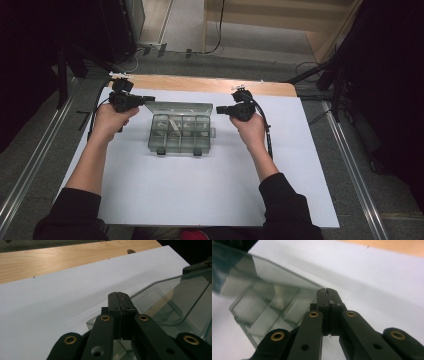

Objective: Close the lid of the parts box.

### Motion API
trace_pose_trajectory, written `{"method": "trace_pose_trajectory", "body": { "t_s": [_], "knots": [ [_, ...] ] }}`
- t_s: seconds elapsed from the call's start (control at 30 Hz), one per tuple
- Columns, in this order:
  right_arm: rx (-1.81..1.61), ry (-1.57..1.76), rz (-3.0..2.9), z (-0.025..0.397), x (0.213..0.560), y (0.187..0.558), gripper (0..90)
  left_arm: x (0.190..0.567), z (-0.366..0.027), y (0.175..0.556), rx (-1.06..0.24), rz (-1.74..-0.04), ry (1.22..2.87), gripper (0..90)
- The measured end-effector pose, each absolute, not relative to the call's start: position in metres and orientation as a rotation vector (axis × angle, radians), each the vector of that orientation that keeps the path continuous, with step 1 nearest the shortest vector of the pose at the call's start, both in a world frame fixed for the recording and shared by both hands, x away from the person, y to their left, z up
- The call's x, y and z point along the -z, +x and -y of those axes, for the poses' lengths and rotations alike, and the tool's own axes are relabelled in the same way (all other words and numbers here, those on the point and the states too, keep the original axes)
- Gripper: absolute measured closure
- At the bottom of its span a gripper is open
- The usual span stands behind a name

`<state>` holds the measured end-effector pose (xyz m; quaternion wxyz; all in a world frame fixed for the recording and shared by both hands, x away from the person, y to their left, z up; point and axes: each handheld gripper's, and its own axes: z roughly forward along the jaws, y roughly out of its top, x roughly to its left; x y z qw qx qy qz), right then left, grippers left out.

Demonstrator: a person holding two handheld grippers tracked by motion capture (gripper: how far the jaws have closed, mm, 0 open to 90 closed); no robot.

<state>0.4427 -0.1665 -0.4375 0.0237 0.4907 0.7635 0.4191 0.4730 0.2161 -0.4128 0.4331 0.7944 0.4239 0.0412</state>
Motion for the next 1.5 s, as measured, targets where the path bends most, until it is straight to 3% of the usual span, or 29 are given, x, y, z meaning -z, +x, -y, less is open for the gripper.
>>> {"method": "trace_pose_trajectory", "body": {
  "t_s": [0.53, 1.5],
  "knots": [
    [-1.304, 1.483, -2.401, 0.149, 0.425, 0.454, 90.0, 0.414, -0.215, 0.471, -0.075, -1.042, 1.994, 89.1],
    [-1.307, 1.368, -2.549, 0.128, 0.413, 0.432, 90.0, 0.415, -0.224, 0.447, -0.041, -1.017, 1.986, 88.7]
  ]
}}
